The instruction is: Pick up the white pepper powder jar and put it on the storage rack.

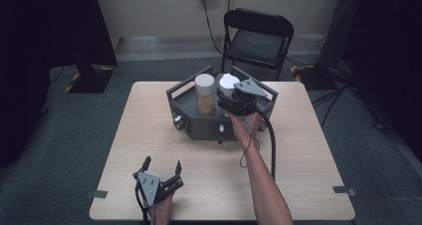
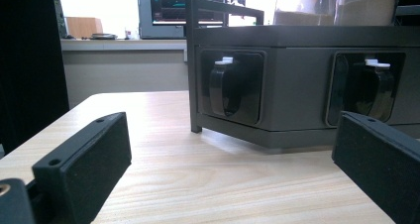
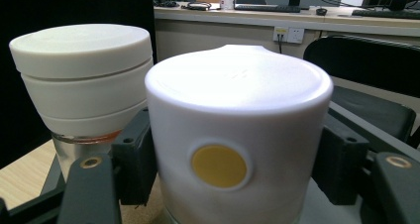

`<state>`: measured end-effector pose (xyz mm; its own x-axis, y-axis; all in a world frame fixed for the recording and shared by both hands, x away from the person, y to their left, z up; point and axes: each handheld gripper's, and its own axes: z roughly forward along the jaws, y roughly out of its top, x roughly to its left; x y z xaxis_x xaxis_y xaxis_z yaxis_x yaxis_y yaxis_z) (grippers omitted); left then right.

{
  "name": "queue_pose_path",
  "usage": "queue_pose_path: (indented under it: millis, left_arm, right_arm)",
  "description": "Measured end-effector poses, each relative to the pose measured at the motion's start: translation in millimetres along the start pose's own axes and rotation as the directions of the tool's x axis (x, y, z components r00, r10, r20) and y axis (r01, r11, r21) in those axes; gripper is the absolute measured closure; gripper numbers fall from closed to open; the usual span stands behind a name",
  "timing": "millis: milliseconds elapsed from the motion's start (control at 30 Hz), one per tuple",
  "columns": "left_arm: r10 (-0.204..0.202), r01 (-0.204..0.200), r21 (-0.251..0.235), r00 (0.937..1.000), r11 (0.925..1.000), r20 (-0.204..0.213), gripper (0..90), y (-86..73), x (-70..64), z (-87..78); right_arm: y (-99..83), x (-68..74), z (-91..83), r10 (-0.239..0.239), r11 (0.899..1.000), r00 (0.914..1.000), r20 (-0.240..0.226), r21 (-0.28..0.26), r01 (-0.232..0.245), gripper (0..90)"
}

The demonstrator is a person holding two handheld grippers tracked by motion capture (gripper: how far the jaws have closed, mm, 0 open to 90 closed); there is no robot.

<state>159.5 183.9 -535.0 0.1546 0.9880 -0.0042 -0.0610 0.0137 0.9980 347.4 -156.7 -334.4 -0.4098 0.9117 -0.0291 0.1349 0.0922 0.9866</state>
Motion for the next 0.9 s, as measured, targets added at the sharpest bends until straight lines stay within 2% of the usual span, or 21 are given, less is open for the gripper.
queue_pose_path:
  millis: [567,900]
  left_arm:
    - [-0.001,0.001,0.000,1.0000,1.0000,0.000,1.1,-0.1,0.0,0.0]
    - [-0.001,0.001,0.000,1.0000,1.0000,0.000,1.1,-0.1,0.0,0.0]
  right_arm:
    - [-10.1,-1.2,0.2,0.004,1.000,1.0000,-0.007,-0.020,-0.004,30.0]
    - [-10.2,-2.6,-1.1,0.009,1.000,0.9999,-0.009,-0.018,-0.009,29.9]
